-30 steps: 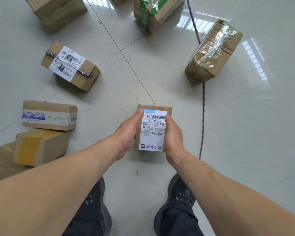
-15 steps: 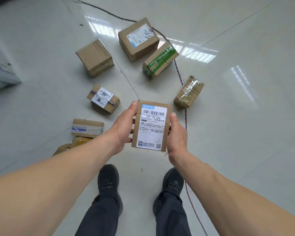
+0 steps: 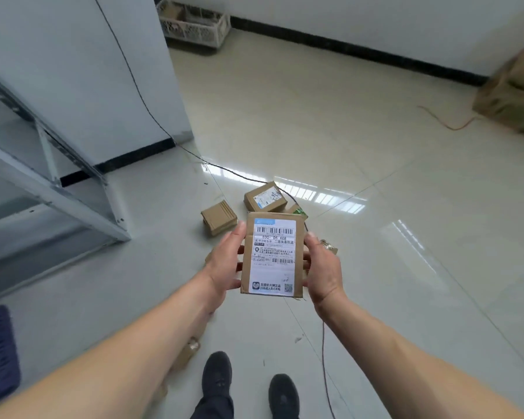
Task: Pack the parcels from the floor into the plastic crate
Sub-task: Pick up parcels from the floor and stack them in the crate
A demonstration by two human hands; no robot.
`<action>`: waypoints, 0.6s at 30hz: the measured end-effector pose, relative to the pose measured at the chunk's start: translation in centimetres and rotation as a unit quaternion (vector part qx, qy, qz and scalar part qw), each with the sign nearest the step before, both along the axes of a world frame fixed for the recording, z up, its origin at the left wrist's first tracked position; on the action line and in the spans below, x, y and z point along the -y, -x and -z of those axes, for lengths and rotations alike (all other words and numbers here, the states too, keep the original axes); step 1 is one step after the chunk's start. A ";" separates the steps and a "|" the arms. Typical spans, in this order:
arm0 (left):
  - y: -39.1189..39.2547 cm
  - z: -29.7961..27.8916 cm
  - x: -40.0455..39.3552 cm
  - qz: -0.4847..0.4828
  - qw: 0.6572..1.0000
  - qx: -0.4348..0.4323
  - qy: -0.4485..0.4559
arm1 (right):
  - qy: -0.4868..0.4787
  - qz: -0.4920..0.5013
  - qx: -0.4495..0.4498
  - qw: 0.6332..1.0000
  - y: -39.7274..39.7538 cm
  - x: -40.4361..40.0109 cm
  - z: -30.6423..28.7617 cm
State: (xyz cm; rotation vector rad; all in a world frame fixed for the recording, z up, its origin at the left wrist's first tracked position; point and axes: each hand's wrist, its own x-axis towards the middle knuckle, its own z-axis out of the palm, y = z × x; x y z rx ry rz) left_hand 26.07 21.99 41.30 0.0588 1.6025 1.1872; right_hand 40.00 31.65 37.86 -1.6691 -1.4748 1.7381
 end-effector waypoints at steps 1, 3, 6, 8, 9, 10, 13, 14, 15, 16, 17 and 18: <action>0.1 -2.0 0.6 -0.007 1.000 -0.012 -0.010 | -0.008 -0.010 -0.012 1.000 0.3 0.3 -1.6; 0.0 -5.7 1.8 -0.011 0.999 -0.039 -0.026 | -0.019 -0.020 -0.045 0.999 0.8 0.9 -4.7; -0.4 -10.4 3.8 -0.031 0.997 -0.061 -0.036 | -0.026 -0.050 -0.090 0.994 1.4 1.7 -8.7; -0.9 -13.2 5.0 -0.054 0.994 -0.078 -0.049 | -0.029 -0.072 -0.113 0.991 1.8 2.3 -11.4; -1.1 -14.4 5.6 -0.066 0.993 -0.085 -0.054 | -0.032 -0.083 -0.119 0.989 2.0 2.7 -12.7; -1.4 -15.6 6.3 -0.078 0.991 -0.092 -0.060 | -0.037 -0.095 -0.123 0.987 2.2 3.0 -13.9; -2.1 -18.6 8.2 -0.111 0.984 -0.112 -0.081 | -0.063 -0.133 -0.151 0.978 2.7 4.1 -17.4; -2.3 -19.3 8.9 -0.121 0.982 -0.117 -0.085 | -0.071 -0.144 -0.157 0.974 2.9 4.5 -18.3; -2.5 -20.0 9.7 -0.129 0.980 -0.121 -0.087 | -0.078 -0.155 -0.163 0.971 3.0 4.9 -19.1; -2.8 -20.7 10.4 -0.139 0.978 -0.125 -0.090 | -0.082 -0.166 -0.171 0.968 3.1 5.5 -19.8; -3.1 -21.2 11.2 -0.150 0.976 -0.127 -0.094 | -0.086 -0.176 -0.177 0.964 3.2 6.1 -20.4; -3.5 -21.6 11.9 -0.162 0.973 -0.129 -0.096 | -0.088 -0.185 -0.180 0.962 3.2 6.7 -20.9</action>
